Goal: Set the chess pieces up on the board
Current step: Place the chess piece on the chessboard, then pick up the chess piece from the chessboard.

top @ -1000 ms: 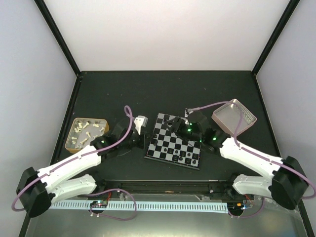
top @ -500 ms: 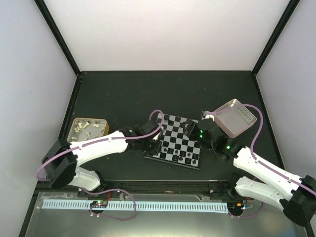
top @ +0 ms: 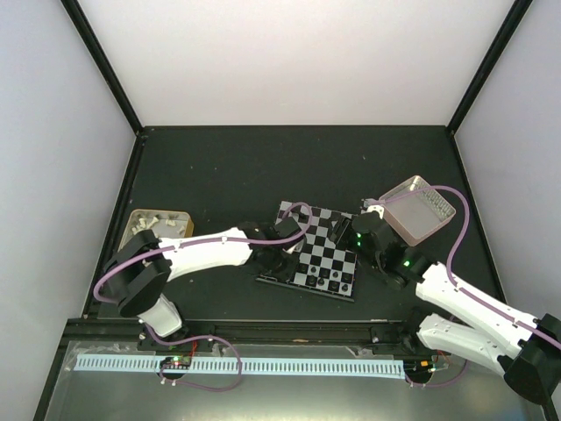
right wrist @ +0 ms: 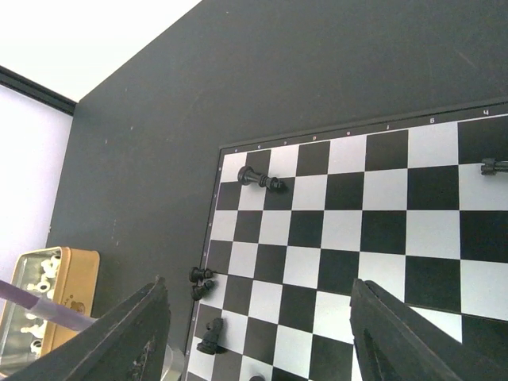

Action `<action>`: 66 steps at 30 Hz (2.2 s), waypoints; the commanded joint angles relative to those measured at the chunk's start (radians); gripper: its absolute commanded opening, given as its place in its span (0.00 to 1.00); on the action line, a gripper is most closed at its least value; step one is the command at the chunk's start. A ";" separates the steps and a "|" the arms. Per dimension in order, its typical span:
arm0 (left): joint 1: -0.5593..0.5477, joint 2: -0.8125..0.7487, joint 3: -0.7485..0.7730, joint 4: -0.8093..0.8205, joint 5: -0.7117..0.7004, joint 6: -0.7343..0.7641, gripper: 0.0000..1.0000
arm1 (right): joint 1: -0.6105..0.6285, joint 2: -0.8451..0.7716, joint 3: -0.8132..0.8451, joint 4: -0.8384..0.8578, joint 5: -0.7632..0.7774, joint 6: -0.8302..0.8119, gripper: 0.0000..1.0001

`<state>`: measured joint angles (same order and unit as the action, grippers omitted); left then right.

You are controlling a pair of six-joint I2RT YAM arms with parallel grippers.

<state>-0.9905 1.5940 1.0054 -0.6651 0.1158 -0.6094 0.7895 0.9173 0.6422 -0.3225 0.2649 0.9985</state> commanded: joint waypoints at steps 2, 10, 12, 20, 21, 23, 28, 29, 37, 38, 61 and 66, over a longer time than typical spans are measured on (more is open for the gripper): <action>-0.013 0.044 0.044 -0.020 0.026 0.009 0.06 | -0.007 0.005 -0.009 0.010 0.041 -0.016 0.64; -0.020 0.064 0.069 0.008 0.050 0.014 0.07 | -0.008 0.005 -0.013 0.008 0.037 -0.012 0.64; -0.023 0.070 0.074 0.004 0.043 0.015 0.07 | -0.009 0.005 -0.013 0.008 0.035 -0.013 0.64; -0.027 0.068 0.098 -0.094 -0.106 -0.006 0.07 | -0.009 0.004 -0.018 0.009 0.035 -0.012 0.64; -0.027 0.070 0.100 -0.098 -0.110 -0.006 0.07 | -0.008 0.006 -0.018 0.011 0.032 -0.011 0.64; -0.027 0.072 0.097 -0.089 -0.106 -0.003 0.07 | -0.008 0.010 -0.018 0.013 0.029 -0.012 0.64; -0.027 0.090 0.093 -0.047 -0.058 0.006 0.12 | -0.008 0.015 -0.013 0.012 0.022 -0.015 0.64; -0.027 0.093 0.095 -0.046 -0.056 0.008 0.15 | -0.008 0.015 -0.012 0.011 0.021 -0.015 0.64; -0.025 0.035 0.111 -0.058 -0.054 0.012 0.36 | -0.008 0.006 -0.010 0.008 0.022 -0.020 0.64; -0.025 0.021 0.112 -0.061 -0.062 0.010 0.38 | -0.008 0.006 -0.009 0.009 0.022 -0.020 0.64; 0.120 -0.245 -0.095 0.069 -0.150 -0.087 0.47 | -0.008 0.215 0.090 0.041 -0.202 -0.233 0.64; 0.174 -0.170 -0.083 0.096 -0.086 -0.043 0.47 | -0.006 0.316 0.125 0.052 -0.270 -0.254 0.61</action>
<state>-0.8463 1.3697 0.9039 -0.6243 -0.0109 -0.6739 0.7841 1.1893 0.7326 -0.2890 0.0689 0.7971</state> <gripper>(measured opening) 0.474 0.619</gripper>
